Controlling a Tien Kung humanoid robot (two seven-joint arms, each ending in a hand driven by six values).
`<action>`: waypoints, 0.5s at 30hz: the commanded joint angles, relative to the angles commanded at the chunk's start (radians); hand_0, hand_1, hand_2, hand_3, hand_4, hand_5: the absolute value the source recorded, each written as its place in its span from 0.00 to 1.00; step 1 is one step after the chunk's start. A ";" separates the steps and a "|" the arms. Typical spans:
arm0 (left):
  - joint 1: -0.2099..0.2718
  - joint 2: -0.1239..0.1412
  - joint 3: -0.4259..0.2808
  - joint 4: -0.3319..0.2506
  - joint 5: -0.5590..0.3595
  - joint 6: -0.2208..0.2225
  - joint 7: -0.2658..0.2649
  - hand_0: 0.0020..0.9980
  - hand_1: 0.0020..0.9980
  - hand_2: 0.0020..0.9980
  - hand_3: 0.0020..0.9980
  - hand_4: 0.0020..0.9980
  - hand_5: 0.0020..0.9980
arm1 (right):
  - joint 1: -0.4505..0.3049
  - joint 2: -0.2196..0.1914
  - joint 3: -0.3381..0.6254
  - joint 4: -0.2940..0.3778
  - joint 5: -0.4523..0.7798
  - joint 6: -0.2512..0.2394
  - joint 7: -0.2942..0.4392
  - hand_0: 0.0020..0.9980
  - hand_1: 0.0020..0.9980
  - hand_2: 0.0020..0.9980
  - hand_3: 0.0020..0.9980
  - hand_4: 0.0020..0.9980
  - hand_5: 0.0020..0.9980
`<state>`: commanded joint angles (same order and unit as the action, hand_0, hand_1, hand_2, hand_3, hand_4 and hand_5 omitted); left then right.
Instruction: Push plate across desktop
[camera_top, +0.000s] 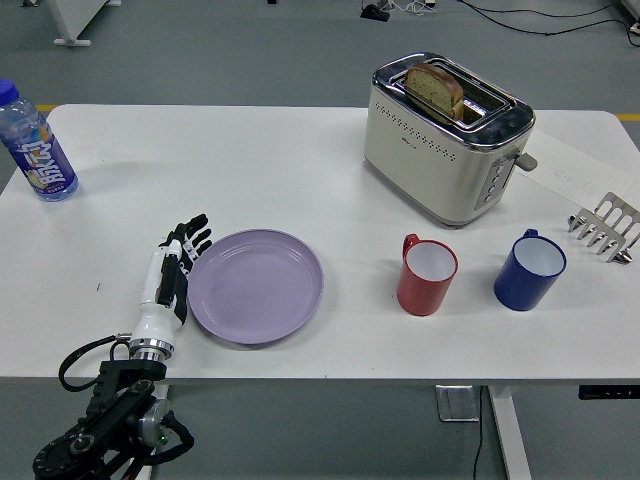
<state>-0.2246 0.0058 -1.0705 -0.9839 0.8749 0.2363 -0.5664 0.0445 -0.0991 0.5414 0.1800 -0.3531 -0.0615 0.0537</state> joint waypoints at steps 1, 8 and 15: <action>0.000 -0.001 0.001 -0.001 0.000 0.000 0.000 0.80 0.85 0.87 0.78 0.49 1.00 | 0.000 0.000 -0.001 0.000 0.001 0.000 0.000 0.69 0.69 0.79 0.72 0.36 0.33; -0.007 -0.003 0.021 -0.009 -0.001 -0.001 0.000 0.80 0.85 0.87 0.78 0.49 1.00 | 0.002 -0.001 -0.008 0.000 0.005 0.001 0.001 0.69 0.69 0.79 0.72 0.36 0.33; -0.020 -0.003 0.052 -0.013 -0.001 -0.001 -0.001 0.80 0.85 0.87 0.78 0.49 1.00 | 0.006 -0.002 -0.013 0.000 0.007 0.002 0.002 0.69 0.69 0.79 0.72 0.36 0.33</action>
<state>-0.2442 0.0025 -1.0183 -0.9970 0.8736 0.2350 -0.5670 0.0507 -0.1008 0.5286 0.1800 -0.3462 -0.0596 0.0553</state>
